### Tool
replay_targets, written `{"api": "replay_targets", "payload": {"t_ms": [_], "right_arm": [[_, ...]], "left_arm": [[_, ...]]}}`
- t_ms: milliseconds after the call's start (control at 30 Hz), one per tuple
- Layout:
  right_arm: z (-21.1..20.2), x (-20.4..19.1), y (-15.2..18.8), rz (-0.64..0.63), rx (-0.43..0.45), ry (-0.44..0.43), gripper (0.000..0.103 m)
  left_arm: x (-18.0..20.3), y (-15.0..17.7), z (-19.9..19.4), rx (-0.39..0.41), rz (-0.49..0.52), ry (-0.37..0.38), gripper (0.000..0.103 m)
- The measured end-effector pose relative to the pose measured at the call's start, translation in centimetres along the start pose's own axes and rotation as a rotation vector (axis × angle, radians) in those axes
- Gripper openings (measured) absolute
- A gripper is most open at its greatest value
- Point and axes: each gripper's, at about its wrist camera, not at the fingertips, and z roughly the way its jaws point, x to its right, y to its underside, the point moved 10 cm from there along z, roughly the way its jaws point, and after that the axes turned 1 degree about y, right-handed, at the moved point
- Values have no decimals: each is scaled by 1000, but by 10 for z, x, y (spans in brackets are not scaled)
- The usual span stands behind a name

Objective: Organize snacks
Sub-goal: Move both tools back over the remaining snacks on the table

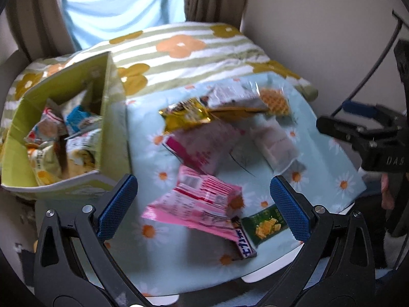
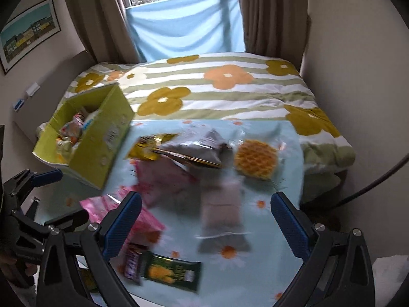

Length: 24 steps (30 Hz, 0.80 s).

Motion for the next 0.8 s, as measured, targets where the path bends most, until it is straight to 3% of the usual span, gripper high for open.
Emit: {"api": "replay_targets", "payload": {"t_ms": [233,467,800], "right_arm": [[34,21,22,16,-68,-7,101],[69,23,41,55,-145,-28,101],[109,13,51,29,-237,18,101]], "left_arm": [[8,15,41,-142,60,-28,103],[0,26,74,-230,78,-44,103],[-9,45,115,-347,70,25,103]]}}
